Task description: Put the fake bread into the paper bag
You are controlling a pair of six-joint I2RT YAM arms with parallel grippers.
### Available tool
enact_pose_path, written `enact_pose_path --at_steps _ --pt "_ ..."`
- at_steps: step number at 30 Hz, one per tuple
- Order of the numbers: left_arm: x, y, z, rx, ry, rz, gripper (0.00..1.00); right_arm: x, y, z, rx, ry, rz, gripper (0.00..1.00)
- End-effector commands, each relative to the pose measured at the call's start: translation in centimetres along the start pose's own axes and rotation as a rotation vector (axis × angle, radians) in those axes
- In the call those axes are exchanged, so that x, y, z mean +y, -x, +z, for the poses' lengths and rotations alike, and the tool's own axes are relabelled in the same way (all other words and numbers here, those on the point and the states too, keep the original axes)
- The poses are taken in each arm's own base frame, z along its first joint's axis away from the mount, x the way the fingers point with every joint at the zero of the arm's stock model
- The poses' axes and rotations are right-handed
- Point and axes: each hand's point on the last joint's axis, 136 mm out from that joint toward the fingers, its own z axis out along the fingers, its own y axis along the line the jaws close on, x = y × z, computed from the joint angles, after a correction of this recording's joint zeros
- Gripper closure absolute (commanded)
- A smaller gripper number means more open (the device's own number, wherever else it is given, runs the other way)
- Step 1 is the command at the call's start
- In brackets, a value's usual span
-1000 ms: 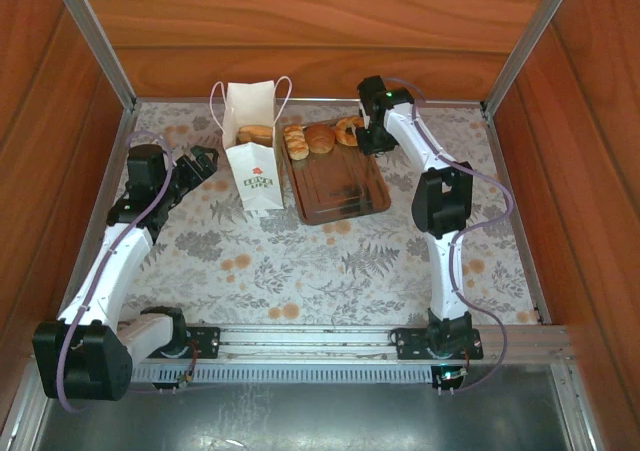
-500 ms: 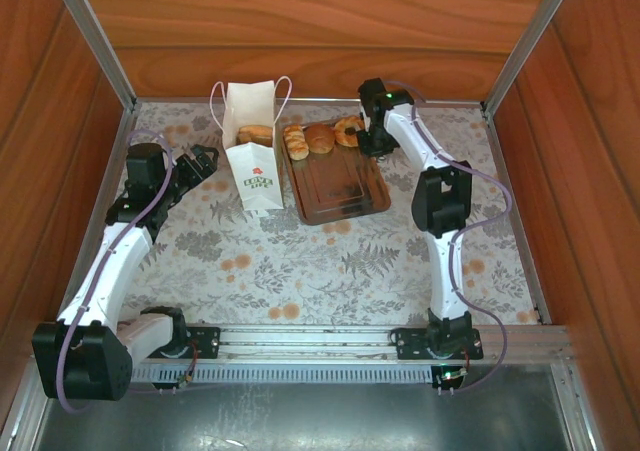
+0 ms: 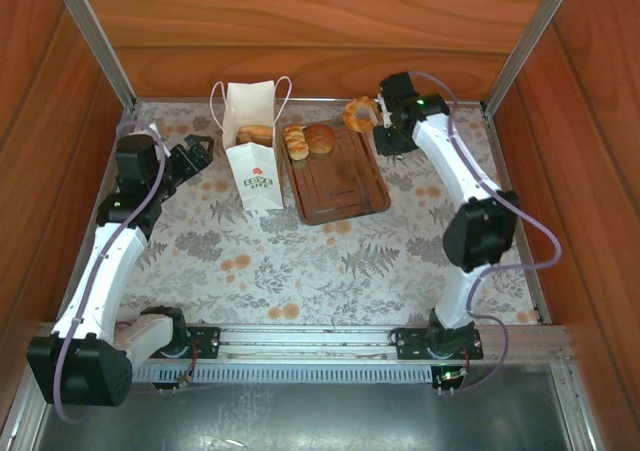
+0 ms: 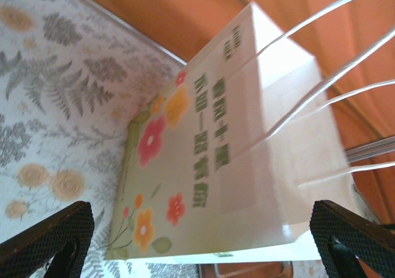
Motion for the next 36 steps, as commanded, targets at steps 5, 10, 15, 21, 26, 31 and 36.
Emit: enact_pose_path --at_steps 5,10,15,21,26,31,36 --pt "-2.3 2.7 -0.1 -0.03 -0.032 0.026 0.05 -0.5 -1.4 -8.4 -0.227 0.078 0.096 0.75" --pt "-2.8 3.4 1.6 -0.008 -0.05 0.017 0.06 -0.3 -3.9 -11.2 -0.293 0.132 0.139 0.76" --pt "-4.5 4.3 2.6 0.012 -0.108 0.009 0.08 0.4 -4.6 -15.0 -0.369 0.215 0.151 0.77" --pt "-5.7 5.1 4.1 0.008 -0.166 -0.025 0.1 2.5 -3.0 -19.9 -0.493 0.32 0.13 0.78" --pt "-5.9 5.9 4.9 -0.023 -0.189 -0.044 0.15 6.1 -0.9 -23.5 -0.581 0.42 0.069 0.79" --pt "-5.8 6.4 5.3 -0.043 -0.175 -0.052 0.27 10.6 1.2 -25.6 -0.621 0.534 0.001 0.79" --pt "-5.9 6.1 5.9 -0.024 -0.183 -0.05 0.46 15.3 3.1 -26.1 -0.623 0.639 -0.055 0.79"
